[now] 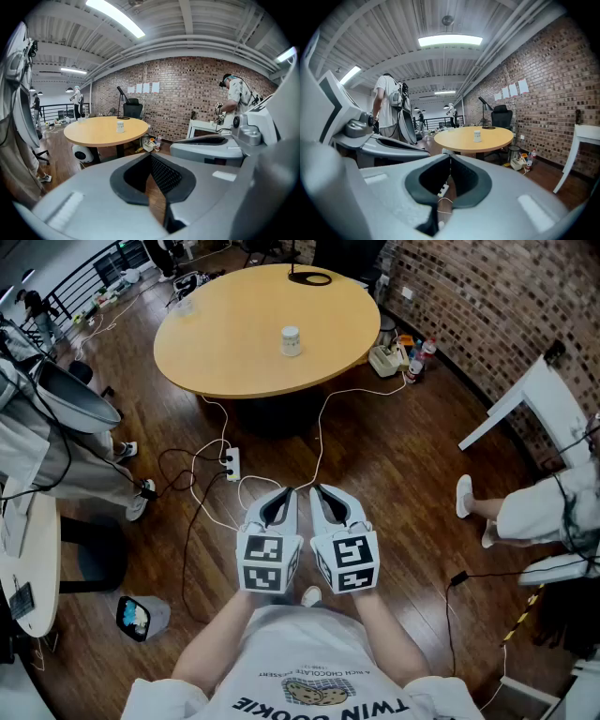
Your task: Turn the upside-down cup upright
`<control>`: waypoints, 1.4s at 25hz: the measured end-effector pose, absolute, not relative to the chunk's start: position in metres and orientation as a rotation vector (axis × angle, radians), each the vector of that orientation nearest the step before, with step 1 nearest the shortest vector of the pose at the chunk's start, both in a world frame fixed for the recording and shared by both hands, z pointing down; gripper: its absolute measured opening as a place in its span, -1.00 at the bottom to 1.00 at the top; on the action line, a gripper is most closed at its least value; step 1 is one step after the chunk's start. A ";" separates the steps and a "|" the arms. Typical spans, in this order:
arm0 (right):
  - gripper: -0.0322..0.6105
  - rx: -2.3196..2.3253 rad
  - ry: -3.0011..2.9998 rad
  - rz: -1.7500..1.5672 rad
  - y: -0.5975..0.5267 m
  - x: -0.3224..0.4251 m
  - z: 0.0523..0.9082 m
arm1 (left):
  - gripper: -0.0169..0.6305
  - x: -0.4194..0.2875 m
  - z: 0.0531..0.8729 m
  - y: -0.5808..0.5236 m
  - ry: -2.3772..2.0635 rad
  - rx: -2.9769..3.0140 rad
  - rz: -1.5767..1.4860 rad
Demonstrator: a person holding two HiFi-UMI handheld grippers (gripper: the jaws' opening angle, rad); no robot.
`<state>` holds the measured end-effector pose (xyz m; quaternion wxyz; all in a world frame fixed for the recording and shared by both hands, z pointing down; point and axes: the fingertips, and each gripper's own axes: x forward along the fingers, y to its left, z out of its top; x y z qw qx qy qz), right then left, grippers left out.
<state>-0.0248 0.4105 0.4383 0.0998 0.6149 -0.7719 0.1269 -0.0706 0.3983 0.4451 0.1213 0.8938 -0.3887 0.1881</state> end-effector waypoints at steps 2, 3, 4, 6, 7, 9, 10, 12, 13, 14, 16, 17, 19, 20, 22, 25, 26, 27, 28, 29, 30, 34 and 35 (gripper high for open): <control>-0.89 1.815 -2.278 0.371 0.394 -0.026 0.443 | -0.94 -0.070 0.450 0.381 -1.127 2.606 0.544; -0.89 1.813 -2.276 0.371 0.386 -0.027 0.445 | -0.94 -0.070 0.453 0.372 -1.123 2.604 0.542; -0.89 1.812 -2.273 0.372 0.376 -0.028 0.447 | -0.94 -0.070 0.455 0.362 -1.118 2.603 0.539; -0.89 1.811 -2.267 0.376 0.353 -0.027 0.450 | -0.94 -0.067 0.459 0.339 -1.108 2.600 0.533; -0.89 1.811 -2.263 0.379 0.340 -0.026 0.450 | -0.94 -0.065 0.459 0.327 -1.103 2.599 0.528; -0.89 1.809 -2.252 0.385 0.313 -0.025 0.450 | -0.94 -0.061 0.458 0.299 -1.091 2.600 0.518; -0.89 1.808 -2.245 0.390 0.299 -0.024 0.449 | -0.94 -0.060 0.456 0.284 -1.084 2.599 0.515; -0.89 1.812 -2.229 0.403 0.269 -0.022 0.448 | -0.94 -0.058 0.453 0.254 -1.067 2.599 0.511; -0.88 1.817 -2.222 0.411 0.253 -0.021 0.447 | -0.94 -0.058 0.452 0.239 -1.057 2.599 0.512; -0.88 1.821 -2.215 0.418 0.238 -0.020 0.447 | -0.94 -0.057 0.452 0.224 -1.047 2.599 0.515; -0.88 1.826 -2.204 0.428 0.210 -0.022 0.448 | -0.94 -0.059 0.453 0.197 -1.030 2.595 0.519; -0.88 1.828 -2.200 0.432 0.197 -0.024 0.449 | -0.94 -0.060 0.454 0.186 -1.024 2.595 0.516; -0.87 1.833 -2.193 0.442 0.176 -0.029 0.451 | -0.94 -0.063 0.455 0.164 -1.013 2.600 0.505; -0.87 1.836 -2.190 0.446 0.165 -0.031 0.451 | -0.94 -0.063 0.454 0.153 -1.007 2.604 0.499; -0.86 1.844 -2.188 0.453 0.144 -0.031 0.450 | -0.94 -0.062 0.453 0.133 -0.994 2.610 0.494; -0.83 1.853 -2.178 0.460 0.110 -0.026 0.450 | -0.94 -0.059 0.453 0.102 -0.979 2.607 0.496; -0.81 1.856 -2.172 0.463 0.099 -0.024 0.450 | -0.94 -0.059 0.454 0.092 -0.977 2.601 0.498; -0.79 1.861 -2.168 0.466 0.089 -0.021 0.449 | -0.94 -0.059 0.454 0.084 -0.976 2.595 0.500; -0.75 1.864 -2.164 0.471 0.081 -0.018 0.449 | -0.94 -0.059 0.454 0.077 -0.975 2.591 0.499; -0.73 1.868 -2.163 0.479 0.075 -0.015 0.448 | -0.94 -0.058 0.453 0.072 -0.975 2.588 0.498; -0.71 1.871 -2.161 0.488 0.068 -0.012 0.449 | -0.94 -0.057 0.453 0.067 -0.975 2.584 0.500; -0.62 1.889 -2.146 0.530 0.038 0.004 0.463 | -0.94 -0.052 0.464 0.044 -0.972 2.557 0.529; -0.58 1.894 -2.136 0.534 0.029 0.008 0.467 | -0.94 -0.050 0.467 0.037 -0.970 2.554 0.532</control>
